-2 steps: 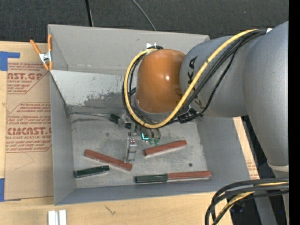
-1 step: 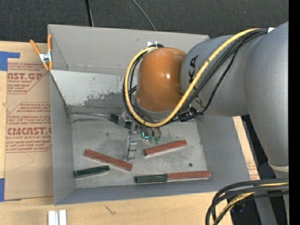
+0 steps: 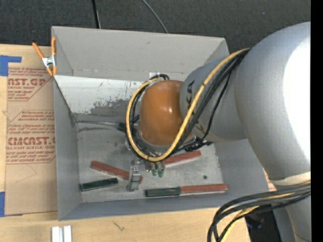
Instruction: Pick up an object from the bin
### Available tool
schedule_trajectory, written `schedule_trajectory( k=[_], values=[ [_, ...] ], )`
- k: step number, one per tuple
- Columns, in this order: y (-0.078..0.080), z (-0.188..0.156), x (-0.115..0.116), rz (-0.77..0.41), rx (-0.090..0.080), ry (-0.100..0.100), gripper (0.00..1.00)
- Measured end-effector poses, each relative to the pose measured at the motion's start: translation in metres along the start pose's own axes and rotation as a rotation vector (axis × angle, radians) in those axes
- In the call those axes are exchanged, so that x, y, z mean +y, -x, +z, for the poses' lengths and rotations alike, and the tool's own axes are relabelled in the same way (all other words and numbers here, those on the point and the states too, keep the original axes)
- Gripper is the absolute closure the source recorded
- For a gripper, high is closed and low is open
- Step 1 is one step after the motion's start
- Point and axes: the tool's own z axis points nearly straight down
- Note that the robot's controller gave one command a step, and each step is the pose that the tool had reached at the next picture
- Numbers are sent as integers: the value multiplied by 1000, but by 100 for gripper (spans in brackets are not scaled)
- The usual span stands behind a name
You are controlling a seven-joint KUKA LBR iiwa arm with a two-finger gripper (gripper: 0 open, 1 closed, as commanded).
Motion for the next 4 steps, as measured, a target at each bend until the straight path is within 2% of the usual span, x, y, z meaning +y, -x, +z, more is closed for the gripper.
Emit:
schedule_trajectory(
  k=[1,2,3,4],
  values=[
    [-11,22,17,156,11,-4,0],
    [38,39,54,82,5,-2,100],
    [38,39,54,82,6,-2,100],
    [49,-8,59,62,12,-4,100]
  ],
)
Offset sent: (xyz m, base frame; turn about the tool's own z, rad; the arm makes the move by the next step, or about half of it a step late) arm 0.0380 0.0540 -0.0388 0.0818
